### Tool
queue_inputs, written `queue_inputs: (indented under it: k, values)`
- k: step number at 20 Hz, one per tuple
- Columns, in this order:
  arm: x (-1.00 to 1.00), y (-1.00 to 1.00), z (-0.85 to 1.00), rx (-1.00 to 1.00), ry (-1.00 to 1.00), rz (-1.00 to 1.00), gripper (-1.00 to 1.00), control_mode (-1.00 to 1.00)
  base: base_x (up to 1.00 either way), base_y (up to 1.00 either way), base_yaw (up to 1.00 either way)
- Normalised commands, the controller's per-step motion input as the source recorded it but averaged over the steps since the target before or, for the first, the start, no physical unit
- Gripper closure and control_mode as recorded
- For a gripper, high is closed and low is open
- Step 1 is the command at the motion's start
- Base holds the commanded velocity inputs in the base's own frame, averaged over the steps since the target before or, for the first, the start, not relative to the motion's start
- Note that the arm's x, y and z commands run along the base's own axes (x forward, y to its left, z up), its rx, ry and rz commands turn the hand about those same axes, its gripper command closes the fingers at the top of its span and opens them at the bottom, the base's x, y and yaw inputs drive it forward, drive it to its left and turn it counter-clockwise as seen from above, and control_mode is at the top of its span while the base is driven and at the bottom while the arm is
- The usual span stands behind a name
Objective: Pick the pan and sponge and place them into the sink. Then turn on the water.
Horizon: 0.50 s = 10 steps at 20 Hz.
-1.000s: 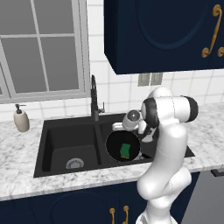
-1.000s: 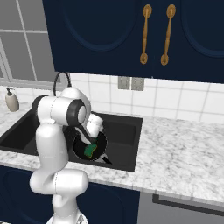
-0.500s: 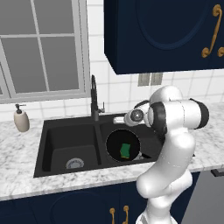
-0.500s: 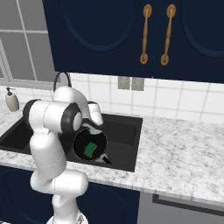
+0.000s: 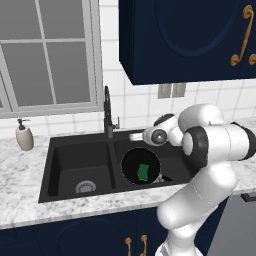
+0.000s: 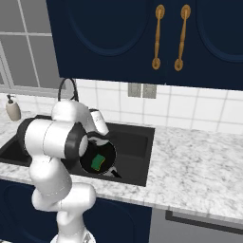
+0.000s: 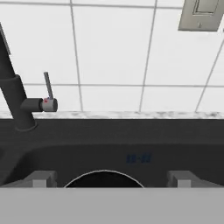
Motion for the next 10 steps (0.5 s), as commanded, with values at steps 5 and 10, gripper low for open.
queue_inputs:
  k: [5,10]
  values:
    - [-0.31,0.00,0.05,0.01,-0.22,0.00,-1.00,-1.00,0.00,0.00,0.00]
    - [-0.26,0.00,0.00,0.01,-0.28,0.00,-1.00,-1.00,0.00,0.00,0.00]
